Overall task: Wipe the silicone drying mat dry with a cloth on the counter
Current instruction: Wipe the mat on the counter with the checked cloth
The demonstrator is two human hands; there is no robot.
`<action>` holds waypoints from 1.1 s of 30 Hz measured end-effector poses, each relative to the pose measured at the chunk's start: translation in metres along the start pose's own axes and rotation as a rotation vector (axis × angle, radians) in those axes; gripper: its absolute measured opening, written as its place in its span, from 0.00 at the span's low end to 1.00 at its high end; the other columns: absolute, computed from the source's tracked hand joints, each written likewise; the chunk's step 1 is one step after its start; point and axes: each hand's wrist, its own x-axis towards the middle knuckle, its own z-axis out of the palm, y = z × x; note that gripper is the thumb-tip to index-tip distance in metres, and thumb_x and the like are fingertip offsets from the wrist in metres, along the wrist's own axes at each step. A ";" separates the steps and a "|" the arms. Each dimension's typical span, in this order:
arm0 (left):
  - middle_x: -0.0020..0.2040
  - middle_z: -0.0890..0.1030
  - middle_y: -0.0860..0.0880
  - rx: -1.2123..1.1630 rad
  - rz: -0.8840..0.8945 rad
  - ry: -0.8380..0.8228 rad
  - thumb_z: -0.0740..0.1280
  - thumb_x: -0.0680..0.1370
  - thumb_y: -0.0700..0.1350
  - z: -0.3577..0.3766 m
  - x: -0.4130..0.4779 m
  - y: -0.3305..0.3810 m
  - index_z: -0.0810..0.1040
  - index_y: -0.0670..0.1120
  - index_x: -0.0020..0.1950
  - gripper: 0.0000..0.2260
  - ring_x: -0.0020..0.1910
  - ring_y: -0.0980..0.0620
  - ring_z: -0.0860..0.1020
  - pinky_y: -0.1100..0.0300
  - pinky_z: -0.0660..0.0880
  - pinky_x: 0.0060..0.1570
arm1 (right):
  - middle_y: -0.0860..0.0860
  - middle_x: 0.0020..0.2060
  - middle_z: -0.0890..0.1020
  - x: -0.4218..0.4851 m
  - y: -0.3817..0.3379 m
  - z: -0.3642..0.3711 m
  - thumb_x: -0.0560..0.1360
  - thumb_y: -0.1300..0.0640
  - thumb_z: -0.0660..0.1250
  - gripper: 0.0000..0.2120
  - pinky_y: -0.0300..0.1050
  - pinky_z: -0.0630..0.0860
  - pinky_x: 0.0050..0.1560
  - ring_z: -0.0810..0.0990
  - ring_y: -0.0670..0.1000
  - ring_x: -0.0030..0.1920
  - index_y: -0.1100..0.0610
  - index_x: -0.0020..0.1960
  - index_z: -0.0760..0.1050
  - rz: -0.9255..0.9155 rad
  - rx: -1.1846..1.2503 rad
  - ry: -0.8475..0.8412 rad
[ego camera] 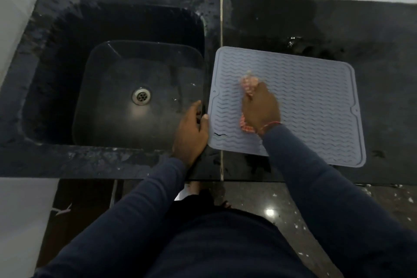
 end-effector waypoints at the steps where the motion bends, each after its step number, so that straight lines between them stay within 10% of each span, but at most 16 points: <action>1: 0.64 0.77 0.48 0.000 0.001 -0.005 0.60 0.81 0.50 0.001 0.000 0.000 0.66 0.50 0.73 0.20 0.57 0.50 0.77 0.59 0.71 0.58 | 0.58 0.50 0.80 -0.004 -0.012 0.009 0.80 0.53 0.60 0.12 0.49 0.72 0.50 0.79 0.60 0.51 0.58 0.59 0.71 -0.023 0.019 -0.032; 8: 0.69 0.73 0.46 -0.131 -0.053 0.000 0.59 0.80 0.47 0.009 0.016 -0.008 0.64 0.48 0.75 0.22 0.66 0.49 0.73 0.48 0.70 0.66 | 0.52 0.41 0.82 0.001 -0.048 0.011 0.80 0.43 0.60 0.16 0.48 0.76 0.46 0.81 0.53 0.43 0.54 0.45 0.78 -0.209 0.172 -0.304; 15: 0.76 0.60 0.41 -0.014 -0.170 0.015 0.56 0.82 0.54 0.031 0.072 0.038 0.51 0.41 0.78 0.30 0.74 0.43 0.60 0.49 0.57 0.72 | 0.60 0.55 0.81 0.074 0.038 -0.044 0.80 0.44 0.61 0.21 0.49 0.72 0.53 0.78 0.62 0.56 0.61 0.59 0.76 0.209 -0.092 0.036; 21: 0.71 0.70 0.40 -0.022 -0.197 0.015 0.54 0.82 0.52 0.048 0.084 0.029 0.60 0.42 0.76 0.24 0.69 0.42 0.69 0.45 0.65 0.69 | 0.55 0.53 0.82 0.049 -0.052 0.026 0.80 0.53 0.62 0.12 0.47 0.73 0.54 0.79 0.54 0.53 0.57 0.60 0.77 -0.185 0.037 -0.102; 25: 0.68 0.72 0.40 -0.026 -0.210 0.046 0.55 0.82 0.51 0.046 0.083 0.033 0.64 0.41 0.73 0.22 0.66 0.42 0.71 0.54 0.64 0.69 | 0.49 0.36 0.80 0.075 -0.048 0.008 0.80 0.44 0.60 0.16 0.43 0.71 0.40 0.79 0.49 0.39 0.52 0.43 0.79 -0.242 0.123 -0.250; 33: 0.73 0.67 0.41 -0.043 -0.182 0.021 0.55 0.83 0.50 0.044 0.083 0.033 0.58 0.40 0.76 0.24 0.71 0.44 0.65 0.60 0.58 0.68 | 0.54 0.44 0.82 0.114 0.024 -0.036 0.81 0.41 0.56 0.22 0.41 0.65 0.42 0.81 0.56 0.48 0.57 0.50 0.80 0.047 -0.073 0.101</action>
